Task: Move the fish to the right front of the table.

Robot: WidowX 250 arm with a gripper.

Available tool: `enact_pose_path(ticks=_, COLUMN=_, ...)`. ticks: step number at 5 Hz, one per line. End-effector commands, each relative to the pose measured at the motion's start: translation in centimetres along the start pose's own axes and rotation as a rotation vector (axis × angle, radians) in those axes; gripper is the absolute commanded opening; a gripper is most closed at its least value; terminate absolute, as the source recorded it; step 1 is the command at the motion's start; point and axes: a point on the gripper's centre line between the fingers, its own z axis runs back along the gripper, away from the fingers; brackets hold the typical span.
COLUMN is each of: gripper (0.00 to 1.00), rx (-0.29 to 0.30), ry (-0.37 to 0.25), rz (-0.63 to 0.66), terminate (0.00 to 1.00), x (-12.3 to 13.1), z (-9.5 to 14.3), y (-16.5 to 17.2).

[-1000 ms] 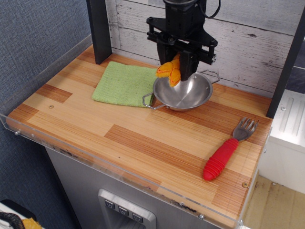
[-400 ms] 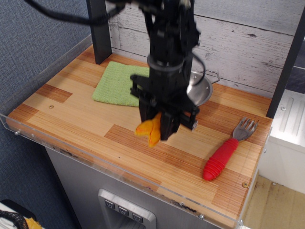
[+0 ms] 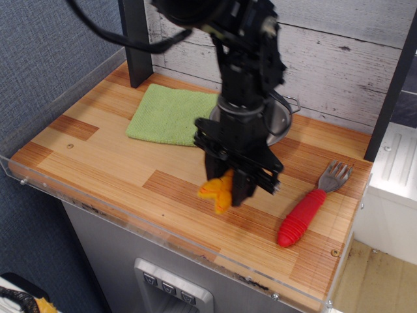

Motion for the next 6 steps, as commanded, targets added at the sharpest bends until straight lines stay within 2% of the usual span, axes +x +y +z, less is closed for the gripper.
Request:
enact_pose_path(ticks=1, gripper=1.0, rx=0.004, ry=-0.081, rz=-0.048, terminate=0.0, x=0.8, z=3.3, y=-0.4)
enact_pose_path(ticks=3, gripper=1.0, rx=0.042, ry=-0.233, rz=0.037, terminate=0.0, x=-1.6, z=10.6, y=3.2)
enact_pose_path(ticks=4, gripper=1.0, rx=0.04, ry=-0.275, rz=0.128, terminate=0.0, x=-3.8, z=12.2, y=5.4)
enact_pose_path(ticks=6, gripper=1.0, rx=-0.012, ry=-0.263, rz=0.157, terminate=0.0, x=-4.7, z=11.6, y=6.6)
